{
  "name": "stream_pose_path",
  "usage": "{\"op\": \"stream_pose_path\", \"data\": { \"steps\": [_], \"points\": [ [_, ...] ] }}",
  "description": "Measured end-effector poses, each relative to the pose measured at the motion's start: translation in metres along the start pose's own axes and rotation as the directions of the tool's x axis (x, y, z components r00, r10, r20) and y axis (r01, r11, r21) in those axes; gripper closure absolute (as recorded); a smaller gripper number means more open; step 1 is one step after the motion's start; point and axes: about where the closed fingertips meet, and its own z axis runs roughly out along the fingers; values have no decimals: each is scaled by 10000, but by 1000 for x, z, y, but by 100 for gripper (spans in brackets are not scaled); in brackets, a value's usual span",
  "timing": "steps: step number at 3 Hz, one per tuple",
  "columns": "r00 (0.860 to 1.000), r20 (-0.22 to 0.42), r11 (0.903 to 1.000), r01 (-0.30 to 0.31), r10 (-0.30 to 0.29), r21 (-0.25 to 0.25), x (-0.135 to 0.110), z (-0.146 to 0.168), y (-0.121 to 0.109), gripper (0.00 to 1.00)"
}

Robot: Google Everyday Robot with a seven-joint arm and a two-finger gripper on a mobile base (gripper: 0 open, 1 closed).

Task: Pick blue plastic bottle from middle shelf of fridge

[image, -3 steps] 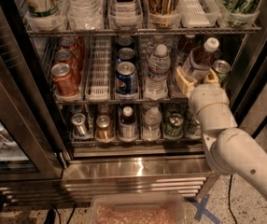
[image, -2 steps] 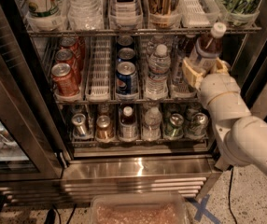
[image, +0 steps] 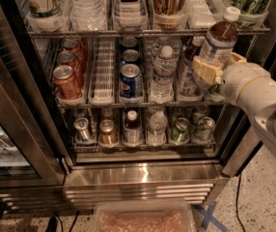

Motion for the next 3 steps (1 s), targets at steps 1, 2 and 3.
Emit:
{"op": "stream_pose_path", "data": {
  "steps": [1, 2, 3],
  "points": [
    [9950, -732, 9887, -774, 683, -1284, -30, 1, 46, 100],
    [9942, -1035, 9875, -437, 282, -1516, -48, -16, 50, 100],
    [9943, -1030, 9875, -415, 259, -1522, -48, -16, 50, 100]
  ]
}}
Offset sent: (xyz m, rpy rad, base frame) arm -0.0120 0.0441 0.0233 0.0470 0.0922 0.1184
